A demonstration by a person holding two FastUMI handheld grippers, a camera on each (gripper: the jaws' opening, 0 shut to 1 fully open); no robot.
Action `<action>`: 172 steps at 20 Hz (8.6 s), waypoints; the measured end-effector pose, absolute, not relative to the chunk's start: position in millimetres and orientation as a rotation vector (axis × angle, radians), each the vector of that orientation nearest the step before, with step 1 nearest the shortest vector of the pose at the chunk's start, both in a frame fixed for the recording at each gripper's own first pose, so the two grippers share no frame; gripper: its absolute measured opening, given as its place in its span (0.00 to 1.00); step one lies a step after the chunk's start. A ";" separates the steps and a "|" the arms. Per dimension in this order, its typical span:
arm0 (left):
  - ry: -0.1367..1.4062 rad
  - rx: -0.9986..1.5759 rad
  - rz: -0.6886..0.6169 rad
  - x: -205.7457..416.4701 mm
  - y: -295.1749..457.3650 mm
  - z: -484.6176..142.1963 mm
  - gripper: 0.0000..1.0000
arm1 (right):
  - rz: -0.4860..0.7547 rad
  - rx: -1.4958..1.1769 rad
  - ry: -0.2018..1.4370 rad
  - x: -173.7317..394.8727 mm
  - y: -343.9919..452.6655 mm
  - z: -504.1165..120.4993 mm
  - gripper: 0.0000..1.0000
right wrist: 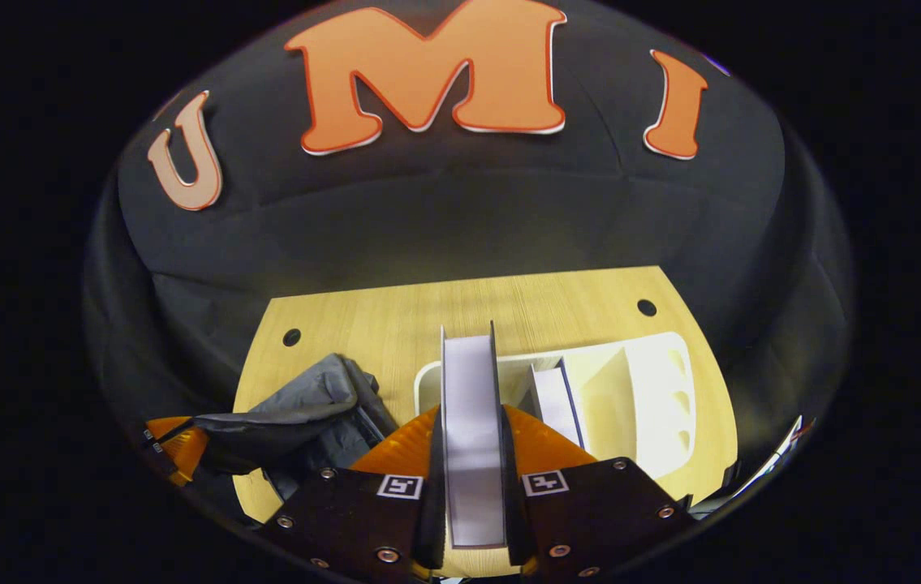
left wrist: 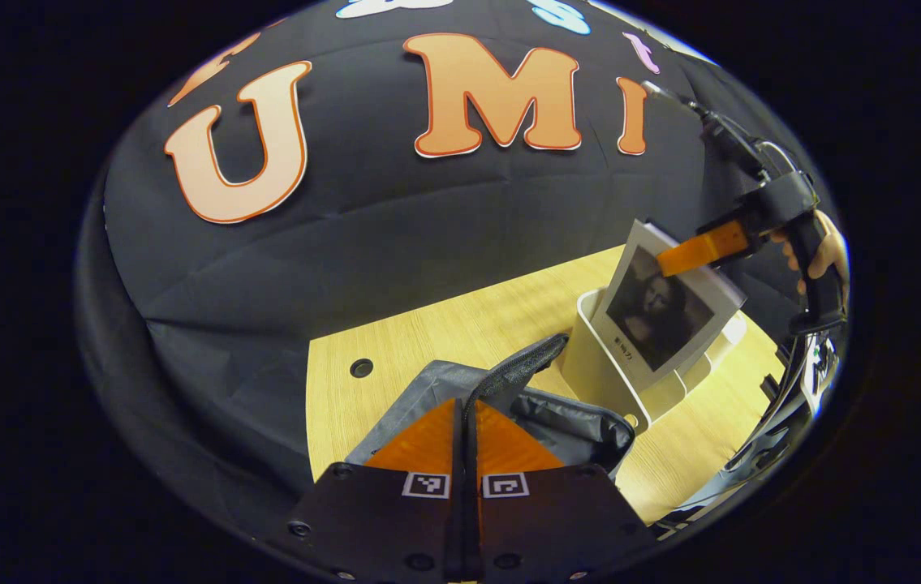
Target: Open the schoolbag, grab two books from the bookshelf and put them into the schoolbag.
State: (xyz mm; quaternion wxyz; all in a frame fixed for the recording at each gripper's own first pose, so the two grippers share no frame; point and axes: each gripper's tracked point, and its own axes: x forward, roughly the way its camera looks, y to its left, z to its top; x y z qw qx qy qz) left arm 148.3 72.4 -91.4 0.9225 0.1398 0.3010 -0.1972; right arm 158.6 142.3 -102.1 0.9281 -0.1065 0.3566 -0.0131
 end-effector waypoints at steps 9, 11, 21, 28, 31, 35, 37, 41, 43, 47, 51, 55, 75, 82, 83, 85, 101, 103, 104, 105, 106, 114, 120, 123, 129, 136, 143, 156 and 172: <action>0.622 0.315 -0.409 150.5 65.7 -98.1 0.01 | 0.091 -0.141 0.541 99.6 174.9 -8.1 0.30; 0.611 0.324 -0.411 152.9 65.2 -96.5 0.01 | 0.112 -0.056 0.523 74.0 178.1 -5.6 0.30; 0.556 0.386 -0.455 152.3 61.6 -80.3 0.01 | 0.144 0.586 0.591 15.3 181.6 -131.8 0.30; 0.539 0.390 -0.468 143.5 55.2 -72.5 0.01 | 0.006 0.745 0.604 54.3 201.7 -234.4 0.30; 0.520 0.412 -0.484 137.7 52.4 -66.1 0.01 | 0.010 0.783 0.610 66.5 222.8 -257.4 0.30; 0.501 0.453 -0.510 129.5 48.1 -60.6 0.01 | 0.011 0.776 0.612 85.9 257.0 -273.5 0.30; 0.499 0.459 -0.527 126.4 45.4 -62.1 0.01 | -0.002 0.745 0.621 94.8 267.2 -284.9 0.30; 0.498 0.420 -0.569 118.7 39.1 -60.0 0.00 | -0.021 0.718 0.603 111.7 281.6 -298.7 0.30; 0.495 0.419 -0.572 119.4 40.7 -58.6 0.01 | -0.016 0.721 0.598 121.5 287.6 -301.8 0.30; 0.501 0.369 -0.598 122.3 36.2 -59.4 0.01 | -0.022 0.682 0.580 132.9 291.2 -303.6 0.30; 0.536 0.336 -0.577 135.5 48.5 -70.2 0.00 | -0.064 0.599 0.714 115.5 286.6 -328.0 0.42; 0.549 0.325 -0.565 139.3 63.4 -79.5 0.00 | -0.051 0.580 0.808 86.3 288.3 -322.4 0.98; 0.656 0.210 -0.459 120.2 69.0 -108.2 0.00 | -0.078 -0.108 0.648 59.8 52.6 -134.1 0.98; 0.683 0.235 -0.443 118.8 63.6 -116.0 0.00 | 0.007 -0.260 0.767 125.4 52.7 -115.9 0.98; 0.684 0.241 -0.443 118.7 62.8 -116.1 0.00 | 0.005 -0.277 0.793 135.8 51.1 -120.8 0.98; 0.685 0.256 -0.438 119.4 64.4 -116.9 0.01 | -0.003 -0.315 0.847 158.5 51.8 -140.0 0.98; 0.702 0.274 -0.483 126.1 66.4 -122.7 0.00 | -0.108 -0.231 0.896 145.4 32.0 -176.0 0.22; 0.704 0.267 -0.491 125.9 65.4 -123.0 0.01 | -0.101 -0.223 0.897 122.8 34.1 -163.4 0.32; 0.703 0.267 -0.495 127.4 65.7 -123.6 0.01 | -0.090 -0.212 0.899 109.1 37.8 -160.5 0.32; 0.701 0.268 -0.500 128.0 65.5 -122.8 0.01 | -0.078 -0.206 0.901 95.7 40.8 -156.1 0.32; 0.700 0.268 -0.501 128.8 64.6 -122.9 0.01 | -0.070 -0.210 0.900 83.1 41.5 -152.2 0.31; 0.695 0.273 -0.522 131.2 64.9 -123.4 0.01 | 0.008 -0.174 0.969 -38.1 53.6 -140.0 0.31; 0.700 0.300 -0.533 128.6 62.3 -118.9 0.01 | 0.169 0.167 0.973 -78.5 113.0 -148.3 0.39; 0.707 0.319 -0.542 126.7 61.1 -114.5 0.01 | 0.209 0.331 0.957 -73.9 131.2 -161.1 0.29; 0.707 0.347 -0.542 122.4 62.1 -109.3 0.01 | 0.221 0.566 0.892 -47.3 141.6 -171.8 0.29; 0.696 0.389 -0.539 118.7 60.3 -100.1 0.01 | 0.241 0.724 0.820 16.3 176.6 -189.6 0.29; 0.682 0.389 -0.530 118.6 59.8 -87.2 0.01 | 0.122 0.745 0.838 65.9 211.8 -251.5 0.29; 0.603 0.439 -0.579 123.2 24.5 -59.1 0.01 | 0.087 0.699 0.737 114.3 288.3 -291.0 0.29; 0.685 0.299 -0.591 99.7 47.4 -98.8 0.02 | 0.041 0.417 0.853 66.7 208.6 -274.2 0.98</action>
